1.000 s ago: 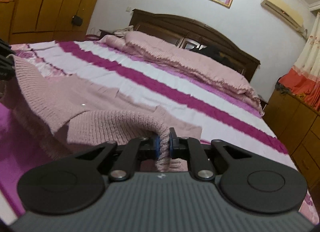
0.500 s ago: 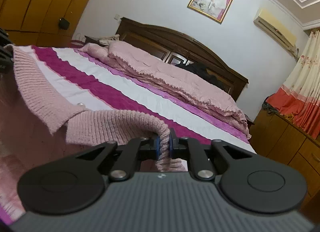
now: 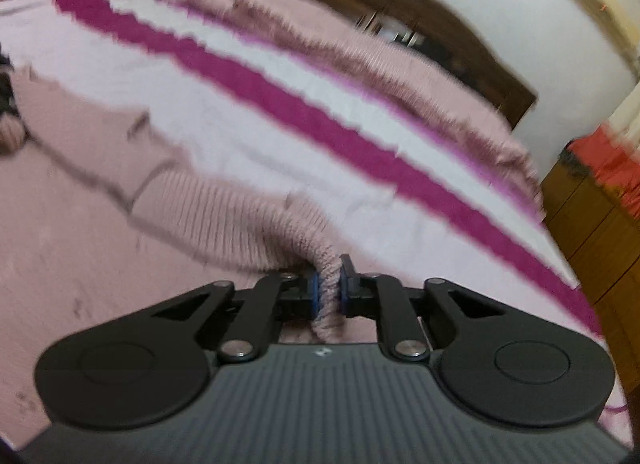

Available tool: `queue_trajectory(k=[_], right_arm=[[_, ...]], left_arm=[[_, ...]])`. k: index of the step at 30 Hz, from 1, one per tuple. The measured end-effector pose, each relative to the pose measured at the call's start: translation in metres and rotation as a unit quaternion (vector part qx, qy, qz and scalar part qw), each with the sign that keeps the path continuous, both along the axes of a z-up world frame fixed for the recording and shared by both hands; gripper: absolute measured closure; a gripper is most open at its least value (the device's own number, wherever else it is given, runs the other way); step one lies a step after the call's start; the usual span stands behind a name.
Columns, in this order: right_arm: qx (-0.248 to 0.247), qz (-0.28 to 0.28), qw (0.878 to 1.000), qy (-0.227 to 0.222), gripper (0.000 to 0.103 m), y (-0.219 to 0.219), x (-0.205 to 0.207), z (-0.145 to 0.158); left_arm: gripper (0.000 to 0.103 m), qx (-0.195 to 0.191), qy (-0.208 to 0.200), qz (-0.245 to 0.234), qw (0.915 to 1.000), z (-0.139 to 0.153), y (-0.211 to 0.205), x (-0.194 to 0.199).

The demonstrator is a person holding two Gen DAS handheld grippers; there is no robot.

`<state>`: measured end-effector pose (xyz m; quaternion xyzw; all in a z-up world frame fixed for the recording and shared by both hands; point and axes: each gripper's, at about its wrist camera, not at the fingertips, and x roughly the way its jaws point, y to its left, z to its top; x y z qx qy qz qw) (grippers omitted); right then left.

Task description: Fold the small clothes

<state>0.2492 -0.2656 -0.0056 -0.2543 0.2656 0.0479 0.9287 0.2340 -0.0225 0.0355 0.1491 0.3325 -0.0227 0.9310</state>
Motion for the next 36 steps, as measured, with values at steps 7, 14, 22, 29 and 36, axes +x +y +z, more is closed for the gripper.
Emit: queue_trajectory(k=[7, 14, 22, 29, 36], right_arm=[[0.023, 0.003, 1.0, 0.003, 0.071, -0.01, -0.01, 0.012], [0.075, 0.018, 0.997, -0.001, 0.056, -0.045, -0.041, 0.042], [0.067, 0.068, 0.995, 0.03, 0.056, -0.064, -0.048, 0.042], [0.034, 0.111, 0.992, 0.039, 0.056, -0.054, -0.042, 0.027], [0.05, 0.118, 0.991, 0.033, 0.056, -0.057, -0.037, 0.032]], left_arm=[[0.059, -0.004, 0.016, -0.025, 0.9996, 0.019, 0.01, -0.011], [0.04, -0.042, 0.005, -0.021, 0.9989, 0.049, 0.039, -0.056], [0.04, -0.026, 0.006, -0.066, 0.9974, 0.052, 0.028, -0.092], [0.04, 0.0, 0.023, -0.106, 0.9942, 0.022, 0.001, -0.084], [0.084, -0.002, -0.008, -0.08, 0.9968, 0.017, 0.0, -0.055]])
